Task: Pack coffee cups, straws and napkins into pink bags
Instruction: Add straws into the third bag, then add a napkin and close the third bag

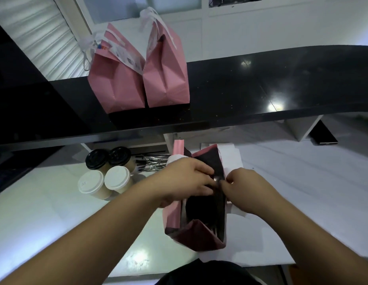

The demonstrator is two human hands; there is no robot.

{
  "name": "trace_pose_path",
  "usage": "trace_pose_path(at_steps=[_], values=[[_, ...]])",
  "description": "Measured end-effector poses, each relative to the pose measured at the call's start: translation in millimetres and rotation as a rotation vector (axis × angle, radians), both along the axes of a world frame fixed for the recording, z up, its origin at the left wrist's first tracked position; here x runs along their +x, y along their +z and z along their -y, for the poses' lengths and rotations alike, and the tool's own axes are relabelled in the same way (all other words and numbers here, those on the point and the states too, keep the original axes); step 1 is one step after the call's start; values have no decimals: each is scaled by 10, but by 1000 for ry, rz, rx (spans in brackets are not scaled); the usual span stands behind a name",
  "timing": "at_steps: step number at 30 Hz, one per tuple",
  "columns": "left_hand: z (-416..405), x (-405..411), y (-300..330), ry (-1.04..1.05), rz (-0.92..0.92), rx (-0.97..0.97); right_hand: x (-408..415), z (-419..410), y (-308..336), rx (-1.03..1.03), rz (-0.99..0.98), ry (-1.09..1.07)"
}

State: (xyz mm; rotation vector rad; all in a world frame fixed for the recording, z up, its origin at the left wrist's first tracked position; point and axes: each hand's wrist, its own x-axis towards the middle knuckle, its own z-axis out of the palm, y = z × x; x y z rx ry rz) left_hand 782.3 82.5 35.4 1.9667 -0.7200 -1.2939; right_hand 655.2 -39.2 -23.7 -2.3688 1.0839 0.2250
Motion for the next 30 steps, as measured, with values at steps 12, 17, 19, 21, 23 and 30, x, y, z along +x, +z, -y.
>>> trace_pose_path(at_steps=[12, 17, 19, 21, 23, 30], values=[[-944, -33, -397, 123, 517, 201, 423, 47, 129, -436, 173, 230], [-961, -67, -483, 130, 541, 132, 688, 243, 192, -353, 60, 318], [-993, 6, -509, 142, 546, 106, 693, 296, 182, -298, 29, 312], [-1002, 119, -522, 166, 539, 58, 647, 328, 160, -271, 42, 273], [-979, 260, -519, 199, 518, 3, 571, 343, 136, -270, 55, 225], [-688, 765, -505, 262, 340, -147, 183, 297, 101, -150, 27, 131]])
